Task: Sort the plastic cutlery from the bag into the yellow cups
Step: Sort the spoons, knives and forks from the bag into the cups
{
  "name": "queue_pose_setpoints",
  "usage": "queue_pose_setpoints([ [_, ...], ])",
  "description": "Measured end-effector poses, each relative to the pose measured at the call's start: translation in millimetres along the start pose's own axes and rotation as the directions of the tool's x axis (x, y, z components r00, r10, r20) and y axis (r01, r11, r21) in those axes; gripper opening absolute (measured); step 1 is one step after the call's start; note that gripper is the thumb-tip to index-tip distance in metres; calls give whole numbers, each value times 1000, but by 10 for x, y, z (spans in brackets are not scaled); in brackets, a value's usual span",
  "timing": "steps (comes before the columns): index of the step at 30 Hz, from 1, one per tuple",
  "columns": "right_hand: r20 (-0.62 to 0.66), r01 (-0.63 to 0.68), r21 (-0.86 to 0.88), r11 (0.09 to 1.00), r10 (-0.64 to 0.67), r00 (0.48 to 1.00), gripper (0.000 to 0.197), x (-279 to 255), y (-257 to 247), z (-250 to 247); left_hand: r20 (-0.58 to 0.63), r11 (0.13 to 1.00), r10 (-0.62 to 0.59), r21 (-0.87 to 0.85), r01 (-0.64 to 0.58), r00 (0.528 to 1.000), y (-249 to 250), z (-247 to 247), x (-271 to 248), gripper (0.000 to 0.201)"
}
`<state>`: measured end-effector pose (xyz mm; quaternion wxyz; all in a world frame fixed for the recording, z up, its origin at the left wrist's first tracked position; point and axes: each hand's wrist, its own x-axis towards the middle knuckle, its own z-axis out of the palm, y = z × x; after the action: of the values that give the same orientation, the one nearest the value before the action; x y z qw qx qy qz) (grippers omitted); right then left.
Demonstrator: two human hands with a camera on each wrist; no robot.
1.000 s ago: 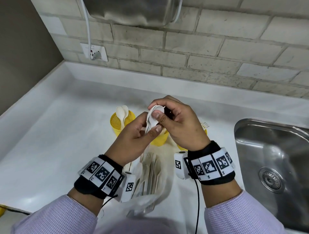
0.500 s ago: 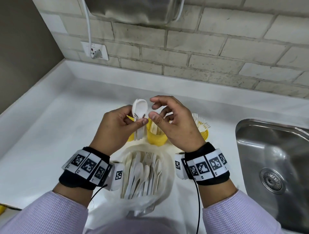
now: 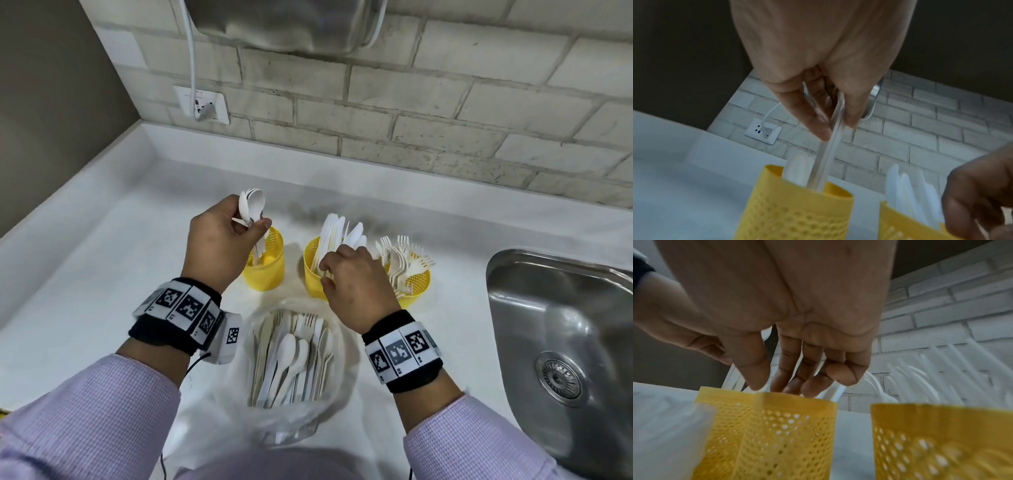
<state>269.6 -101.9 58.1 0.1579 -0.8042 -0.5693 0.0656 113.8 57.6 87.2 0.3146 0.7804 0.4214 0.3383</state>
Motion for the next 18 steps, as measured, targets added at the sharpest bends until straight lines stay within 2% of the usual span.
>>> queue_pose_setpoints([
  [8, 17, -18, -24, 1000, 18, 1000, 12, 18, -3, 65, 129, 973, -107, 215, 77, 986, -214, 120, 26, 23],
  [11, 22, -22, -8, 1000, 22, 1000, 13, 21, 8, 69, 132, 977, -108, 199, 81, 985, -213, 144, 21, 25],
  [13, 20, -27, 1, 1000, 27, 999, 12, 20, 12, 74, 74, 985, -31, 173, 18, 997, -201, 156, 5, 36],
  [15, 18, -29, 3, 1000, 29, 999, 9, 17, 12, 82, -9, 968, 76, 239, -72, 997, -148, 145, -20, 45],
  [18, 14, -28, 11, 1000, 28, 1000, 8, 17, 19, 93, -24, 935, 203, 301, -186, 979, -29, 92, -86, 33],
])
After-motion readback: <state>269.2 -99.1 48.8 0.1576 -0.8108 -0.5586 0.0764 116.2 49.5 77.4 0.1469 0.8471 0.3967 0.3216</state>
